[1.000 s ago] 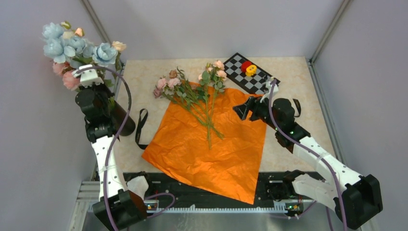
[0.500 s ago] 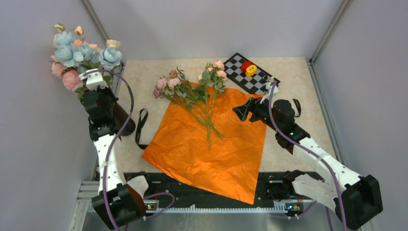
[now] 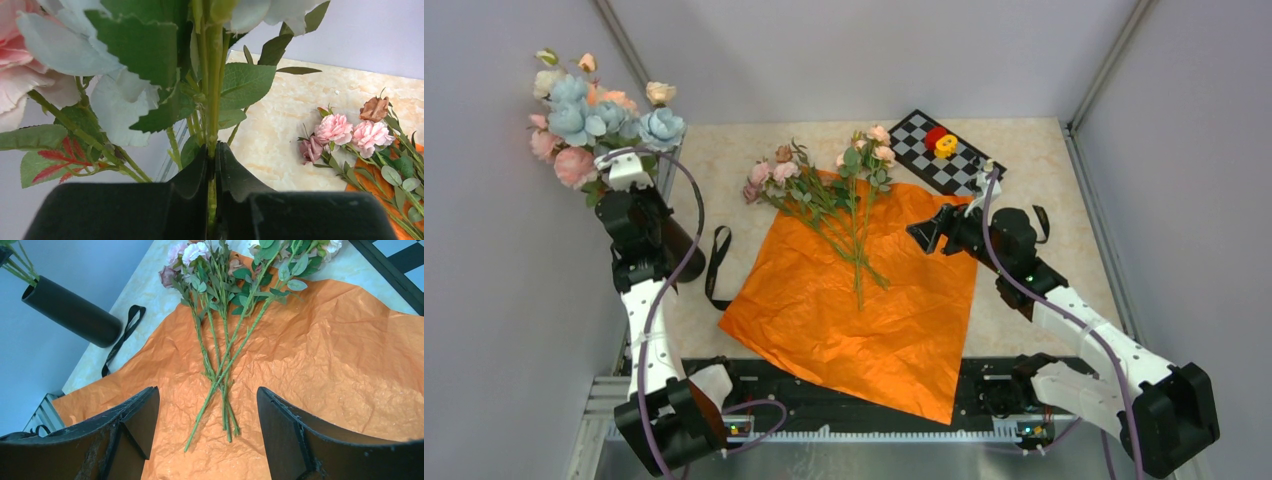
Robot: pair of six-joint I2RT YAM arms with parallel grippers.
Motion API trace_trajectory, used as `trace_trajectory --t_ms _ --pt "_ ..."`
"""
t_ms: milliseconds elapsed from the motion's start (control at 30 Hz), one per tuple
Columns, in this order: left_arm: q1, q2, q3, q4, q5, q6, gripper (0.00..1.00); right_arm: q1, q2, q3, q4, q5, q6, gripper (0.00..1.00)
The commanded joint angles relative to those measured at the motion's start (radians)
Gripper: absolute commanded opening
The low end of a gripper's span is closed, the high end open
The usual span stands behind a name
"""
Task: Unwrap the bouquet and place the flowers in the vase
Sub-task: Insert the fake flower into the vase.
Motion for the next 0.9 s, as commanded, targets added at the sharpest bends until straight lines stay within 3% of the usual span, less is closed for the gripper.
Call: trace_trajectory --t_ms 0,500,867 --pt "0.008 0.005 -0.015 0.014 0.0 -0.01 0.12 -0.012 -0.023 0.002 0.056 -0.015 0.008 0.73" --pt "0.008 -0.056 0.015 -0.019 0.066 -0.079 0.49 -0.012 -0.028 0.004 0.046 -0.024 0.011 0.73" --pt "0.007 -0.097 0.042 -0.006 0.051 -0.108 0.63 -0.012 -0.026 0.009 0.039 -0.029 0.018 0.73"
